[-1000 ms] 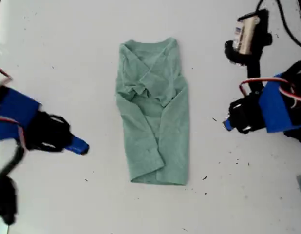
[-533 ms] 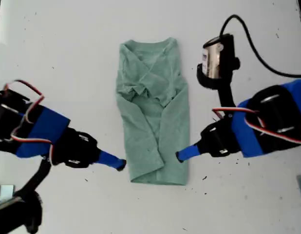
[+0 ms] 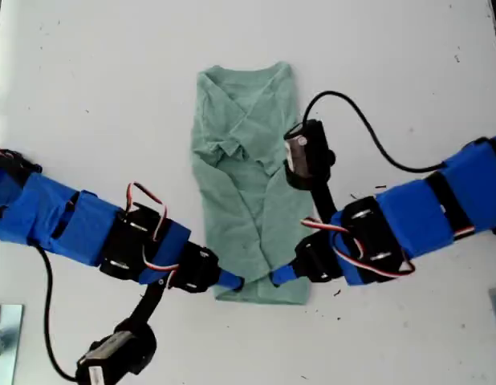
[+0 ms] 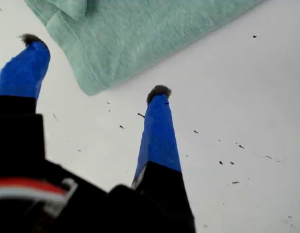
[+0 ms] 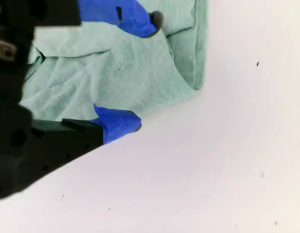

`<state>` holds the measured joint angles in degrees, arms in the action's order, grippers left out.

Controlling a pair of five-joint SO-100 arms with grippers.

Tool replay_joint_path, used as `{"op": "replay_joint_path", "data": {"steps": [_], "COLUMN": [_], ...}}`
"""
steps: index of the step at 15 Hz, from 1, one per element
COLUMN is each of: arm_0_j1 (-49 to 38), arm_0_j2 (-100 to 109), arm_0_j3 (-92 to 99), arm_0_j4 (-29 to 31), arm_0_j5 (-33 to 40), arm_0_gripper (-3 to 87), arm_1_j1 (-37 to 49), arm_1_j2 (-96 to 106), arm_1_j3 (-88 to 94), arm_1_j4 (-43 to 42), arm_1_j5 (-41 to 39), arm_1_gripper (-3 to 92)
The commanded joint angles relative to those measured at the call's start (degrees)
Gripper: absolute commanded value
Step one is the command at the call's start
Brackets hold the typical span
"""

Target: Fold t shirt

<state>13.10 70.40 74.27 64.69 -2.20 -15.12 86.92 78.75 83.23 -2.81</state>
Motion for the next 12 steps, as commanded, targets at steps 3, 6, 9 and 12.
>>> {"op": "replay_joint_path", "data": {"steps": [3,6,9,12], "arm_0_j1": [-3.6,-2.55,-0.7,0.97], "arm_0_j2": [-6.94,-9.49,-9.76,-7.91], "arm_0_j3": [-4.13,-5.45,-8.35,-11.87], "arm_0_j4": [-3.52,-4.04,-5.01,-4.75], "arm_0_j5": [0.18,0.62,1.23,2.02], "arm_0_gripper": [25.9,-0.2,-0.2,-0.2], "arm_1_j1": [-2.9,-4.13,-4.48,-4.66], "arm_1_j2": [-8.88,-14.15,-14.15,-10.72], "arm_1_j3": [-4.31,-3.69,-3.87,-5.36], "arm_1_j4": [-7.47,-11.69,-12.74,-11.78], "arm_1_j5": [0.62,0.62,-0.7,-3.52], "arm_1_gripper": [34.4,4.2,1.0,1.0]}}
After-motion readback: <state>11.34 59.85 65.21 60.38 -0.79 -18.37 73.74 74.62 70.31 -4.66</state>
